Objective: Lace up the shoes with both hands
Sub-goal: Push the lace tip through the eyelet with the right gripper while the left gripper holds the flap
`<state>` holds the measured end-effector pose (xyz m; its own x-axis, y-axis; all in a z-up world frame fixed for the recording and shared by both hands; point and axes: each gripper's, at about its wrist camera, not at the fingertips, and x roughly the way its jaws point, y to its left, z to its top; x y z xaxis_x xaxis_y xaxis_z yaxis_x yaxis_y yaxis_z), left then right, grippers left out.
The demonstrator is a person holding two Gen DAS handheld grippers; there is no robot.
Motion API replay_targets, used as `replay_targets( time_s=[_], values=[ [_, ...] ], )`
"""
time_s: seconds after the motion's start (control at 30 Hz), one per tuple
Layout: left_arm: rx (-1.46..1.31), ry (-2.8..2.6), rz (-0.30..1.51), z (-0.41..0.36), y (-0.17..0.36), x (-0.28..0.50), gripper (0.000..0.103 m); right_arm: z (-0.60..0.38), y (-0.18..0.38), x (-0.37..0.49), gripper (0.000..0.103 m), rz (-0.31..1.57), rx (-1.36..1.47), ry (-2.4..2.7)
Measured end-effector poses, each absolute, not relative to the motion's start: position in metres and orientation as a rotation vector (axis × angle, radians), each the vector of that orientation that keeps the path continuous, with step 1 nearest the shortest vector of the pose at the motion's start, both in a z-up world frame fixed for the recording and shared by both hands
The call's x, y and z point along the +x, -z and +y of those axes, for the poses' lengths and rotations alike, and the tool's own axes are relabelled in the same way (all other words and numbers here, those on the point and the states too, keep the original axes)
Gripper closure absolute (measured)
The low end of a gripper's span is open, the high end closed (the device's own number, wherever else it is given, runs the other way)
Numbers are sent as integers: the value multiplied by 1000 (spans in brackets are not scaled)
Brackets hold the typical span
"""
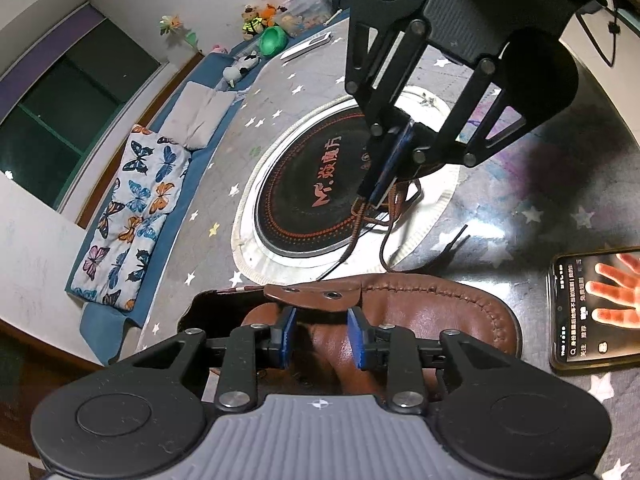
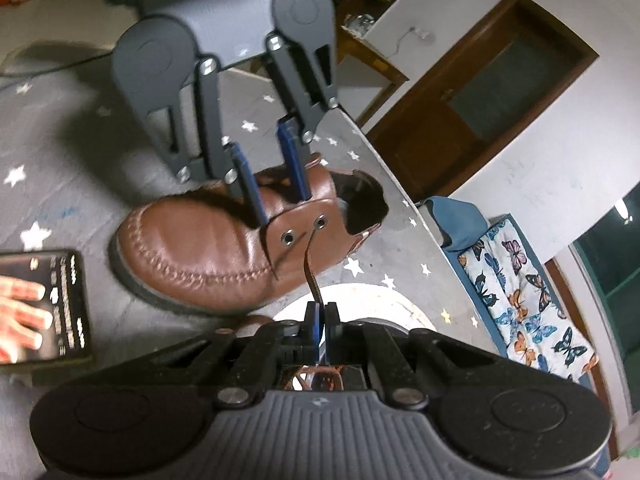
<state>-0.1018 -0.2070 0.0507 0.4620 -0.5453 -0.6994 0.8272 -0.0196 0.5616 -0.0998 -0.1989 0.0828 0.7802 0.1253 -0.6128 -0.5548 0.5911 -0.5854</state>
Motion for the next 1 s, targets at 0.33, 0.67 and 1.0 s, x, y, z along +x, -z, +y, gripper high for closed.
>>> replay_targets(
  time_s=[0.33, 0.67, 1.0],
  values=[
    [1185, 1134, 259, -209, -48, -104, 74, -194, -74, -104, 101, 554, -943, -446],
    [1193, 1150, 238, -212, -47, -105, 74, -192, -72, -111, 101, 551, -984, -461],
    [1192, 1160, 258, -217, -43, -102, 74, -189, -72, -100, 101, 515, -991, -443]
  ],
)
